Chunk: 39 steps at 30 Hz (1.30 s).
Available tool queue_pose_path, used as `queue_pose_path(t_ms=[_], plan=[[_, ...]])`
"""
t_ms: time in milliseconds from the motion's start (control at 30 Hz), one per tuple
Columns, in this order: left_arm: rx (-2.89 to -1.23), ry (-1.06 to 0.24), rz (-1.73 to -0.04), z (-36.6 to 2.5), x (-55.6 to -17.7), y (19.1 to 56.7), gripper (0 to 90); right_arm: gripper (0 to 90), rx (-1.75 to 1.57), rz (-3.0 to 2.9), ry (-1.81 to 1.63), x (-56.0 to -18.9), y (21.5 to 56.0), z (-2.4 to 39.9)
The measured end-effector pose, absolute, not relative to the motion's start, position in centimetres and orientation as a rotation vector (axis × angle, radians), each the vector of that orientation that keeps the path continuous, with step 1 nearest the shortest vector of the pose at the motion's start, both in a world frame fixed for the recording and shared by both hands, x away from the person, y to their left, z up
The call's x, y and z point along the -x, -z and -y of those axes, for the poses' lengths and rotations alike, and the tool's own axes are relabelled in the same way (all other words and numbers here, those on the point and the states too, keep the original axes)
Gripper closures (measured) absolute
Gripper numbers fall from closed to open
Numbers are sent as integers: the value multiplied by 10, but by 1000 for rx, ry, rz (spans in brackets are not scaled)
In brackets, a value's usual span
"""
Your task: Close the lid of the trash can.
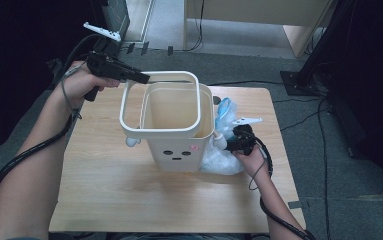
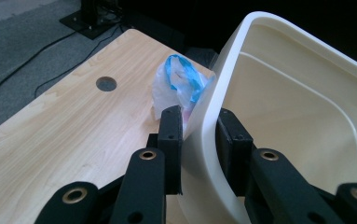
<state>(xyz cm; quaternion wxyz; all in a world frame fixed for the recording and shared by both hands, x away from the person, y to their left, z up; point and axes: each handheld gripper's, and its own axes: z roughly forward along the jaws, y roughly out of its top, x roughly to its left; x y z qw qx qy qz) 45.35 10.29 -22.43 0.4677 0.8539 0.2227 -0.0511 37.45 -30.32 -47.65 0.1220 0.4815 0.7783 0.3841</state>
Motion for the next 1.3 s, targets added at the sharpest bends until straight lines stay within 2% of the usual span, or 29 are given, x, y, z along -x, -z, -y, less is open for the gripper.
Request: queue_pose_path(t_ms=[733,1300], plan=[[-2083,156,-507,-68,-459,232,740,281,-1384,-2278,-1102,-375,476,302],[-2108,168,-523,-67,-460,246,724,281,-1383,-2281,-1096,-375,476,301]])
